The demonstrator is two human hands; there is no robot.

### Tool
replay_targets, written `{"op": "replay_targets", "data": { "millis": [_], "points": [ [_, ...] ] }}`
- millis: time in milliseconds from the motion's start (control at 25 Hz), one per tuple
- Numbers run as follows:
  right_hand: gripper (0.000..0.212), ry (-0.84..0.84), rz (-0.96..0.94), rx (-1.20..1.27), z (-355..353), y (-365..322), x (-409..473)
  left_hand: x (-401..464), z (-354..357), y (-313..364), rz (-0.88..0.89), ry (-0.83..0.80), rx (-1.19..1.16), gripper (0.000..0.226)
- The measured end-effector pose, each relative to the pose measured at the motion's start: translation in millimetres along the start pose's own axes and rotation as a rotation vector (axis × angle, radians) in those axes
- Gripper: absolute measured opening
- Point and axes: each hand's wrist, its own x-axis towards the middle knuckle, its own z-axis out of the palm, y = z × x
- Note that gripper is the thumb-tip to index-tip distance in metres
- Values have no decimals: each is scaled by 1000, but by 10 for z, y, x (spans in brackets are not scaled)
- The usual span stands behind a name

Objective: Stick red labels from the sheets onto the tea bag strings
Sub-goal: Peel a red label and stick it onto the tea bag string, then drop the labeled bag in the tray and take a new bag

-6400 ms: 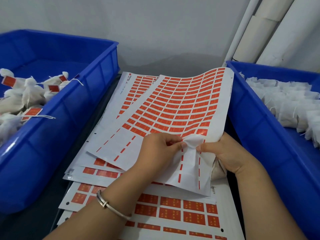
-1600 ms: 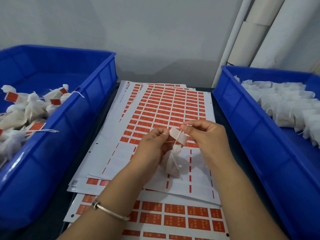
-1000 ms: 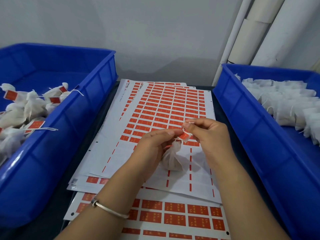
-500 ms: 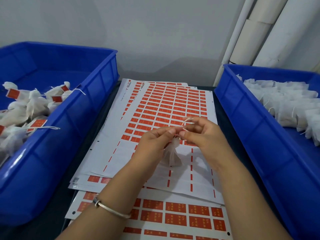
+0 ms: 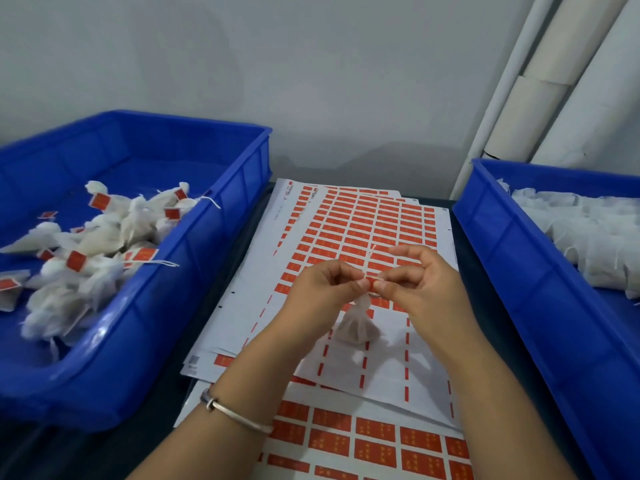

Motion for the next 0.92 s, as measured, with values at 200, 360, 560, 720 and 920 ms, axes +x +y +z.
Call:
{"op": "replay_targets", "data": {
  "millis": [200,360,560,720,920],
  "points": [
    [40,60,-34,39,242,-297,-49,-135,-344,397,124,111,271,15],
    [59,-27,12,115,410,-441,-140,-175,-923,885,282,382,111,13],
    [39,-129,87,96,565,-371,-274,-6,-1784,1269,342,718,201,16],
    [25,-181,125,73,576,-347,-334,222,-2160,1047,51,746,417,24],
    [23,-179,155,-23,411,-442,-310,305,-2115,936,-9,602,743,13]
  ]
}}
